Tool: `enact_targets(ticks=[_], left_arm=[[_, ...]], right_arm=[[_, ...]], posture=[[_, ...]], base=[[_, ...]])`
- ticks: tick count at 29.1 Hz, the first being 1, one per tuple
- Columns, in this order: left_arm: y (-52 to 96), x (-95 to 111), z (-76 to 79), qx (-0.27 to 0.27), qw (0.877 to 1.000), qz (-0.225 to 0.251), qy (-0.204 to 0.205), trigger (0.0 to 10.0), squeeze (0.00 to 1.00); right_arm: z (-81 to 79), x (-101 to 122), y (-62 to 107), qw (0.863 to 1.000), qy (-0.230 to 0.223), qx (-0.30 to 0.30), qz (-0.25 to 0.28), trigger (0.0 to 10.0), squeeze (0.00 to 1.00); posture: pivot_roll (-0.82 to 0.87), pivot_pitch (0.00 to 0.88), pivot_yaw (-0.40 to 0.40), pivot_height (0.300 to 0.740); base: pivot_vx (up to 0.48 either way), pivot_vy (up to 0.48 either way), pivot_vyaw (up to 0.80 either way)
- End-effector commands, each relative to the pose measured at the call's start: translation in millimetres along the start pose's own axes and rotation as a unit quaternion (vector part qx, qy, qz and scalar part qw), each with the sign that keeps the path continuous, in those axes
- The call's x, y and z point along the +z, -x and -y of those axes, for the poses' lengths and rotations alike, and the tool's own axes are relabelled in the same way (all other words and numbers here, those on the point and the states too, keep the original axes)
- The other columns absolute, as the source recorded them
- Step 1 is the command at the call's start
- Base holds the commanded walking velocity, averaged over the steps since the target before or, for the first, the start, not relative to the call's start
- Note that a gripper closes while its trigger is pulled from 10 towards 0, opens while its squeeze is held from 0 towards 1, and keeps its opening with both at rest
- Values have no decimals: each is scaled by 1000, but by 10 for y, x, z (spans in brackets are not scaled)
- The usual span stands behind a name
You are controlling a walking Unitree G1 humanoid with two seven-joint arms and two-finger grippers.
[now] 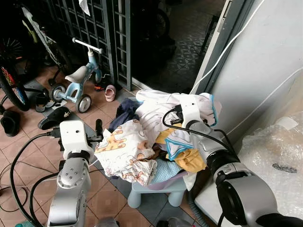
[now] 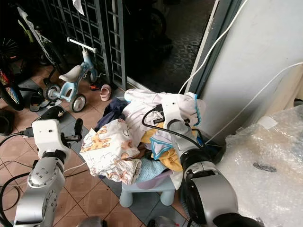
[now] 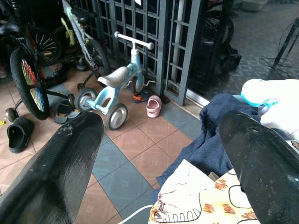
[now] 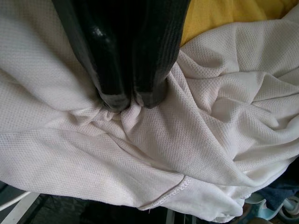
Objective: Clothes washing
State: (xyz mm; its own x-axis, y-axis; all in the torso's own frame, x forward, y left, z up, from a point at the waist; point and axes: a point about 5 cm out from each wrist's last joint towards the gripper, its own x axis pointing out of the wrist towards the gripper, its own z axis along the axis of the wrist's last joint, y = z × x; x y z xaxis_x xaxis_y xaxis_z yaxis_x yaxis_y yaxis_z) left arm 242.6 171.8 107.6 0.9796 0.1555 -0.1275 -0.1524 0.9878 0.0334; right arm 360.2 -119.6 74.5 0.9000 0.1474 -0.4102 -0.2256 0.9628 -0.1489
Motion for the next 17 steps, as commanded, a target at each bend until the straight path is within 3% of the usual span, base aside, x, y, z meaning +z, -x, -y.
enact_targets(ticks=[1,2,4,5,8,9,10,12,13,14,15,16,17], left_arm=[[-26,-3,25,-4,1000,-4,-5,10000,0],[-26,-3,25,-4,1000,-4,-5,10000,0],[-30,-6,27,-4,1000,-4,-4,10000,0],[-35,-6,23,-3,1000,-4,-3,10000,0],[-39,-5,21,-2,1000,-3,-2,10000,0],[-41,-8,19,0,1000,-3,-1,10000,0],[-41,-8,19,0,1000,-3,-1,10000,0],[-44,-13,17,1,1000,-4,0,10000,0],[-49,-16,18,1,1000,-4,0,10000,0],[-49,-16,18,1,1000,-4,0,10000,0],[-53,-19,21,0,1000,-4,0,10000,0],[-62,-24,27,-1,1000,-5,1,10000,0],[-62,-24,27,-1,1000,-5,1,10000,0]], right_arm=[[-16,-129,7,999,-29,8,-27,0,0],[-16,-129,7,999,-29,8,-27,0,0],[-22,-62,5,997,-79,19,-4,0,0],[-57,26,15,992,-116,48,32,0,0],[-91,98,44,986,-134,78,67,0,0],[-122,157,99,975,-163,117,96,0,0],[-122,157,99,975,-163,117,96,0,0],[-130,262,250,950,-214,176,142,0,0],[-119,332,432,924,-252,230,173,0,0],[-119,332,432,924,-252,230,173,0,0],[-108,342,524,914,-259,251,183,0,0],[-119,335,693,896,-266,300,191,0,0],[-119,335,693,896,-266,300,191,0,0]], posture=[[91,0,-65,740],[91,0,-65,740],[89,0,-67,740],[89,0,-67,740],[89,0,-68,740],[82,0,-68,740],[82,0,-68,740],[70,0,-66,740],[61,0,-64,740],[61,0,-64,740],[61,0,-64,740],[49,0,-61,740],[49,0,-61,740]], base=[[0,0,0],[0,0,0],[0,0,0],[0,0,0],[0,0,0],[0,0,0],[0,0,0],[0,0,0],[0,0,0],[0,0,0],[0,0,0],[0,0,0],[0,0,0]])
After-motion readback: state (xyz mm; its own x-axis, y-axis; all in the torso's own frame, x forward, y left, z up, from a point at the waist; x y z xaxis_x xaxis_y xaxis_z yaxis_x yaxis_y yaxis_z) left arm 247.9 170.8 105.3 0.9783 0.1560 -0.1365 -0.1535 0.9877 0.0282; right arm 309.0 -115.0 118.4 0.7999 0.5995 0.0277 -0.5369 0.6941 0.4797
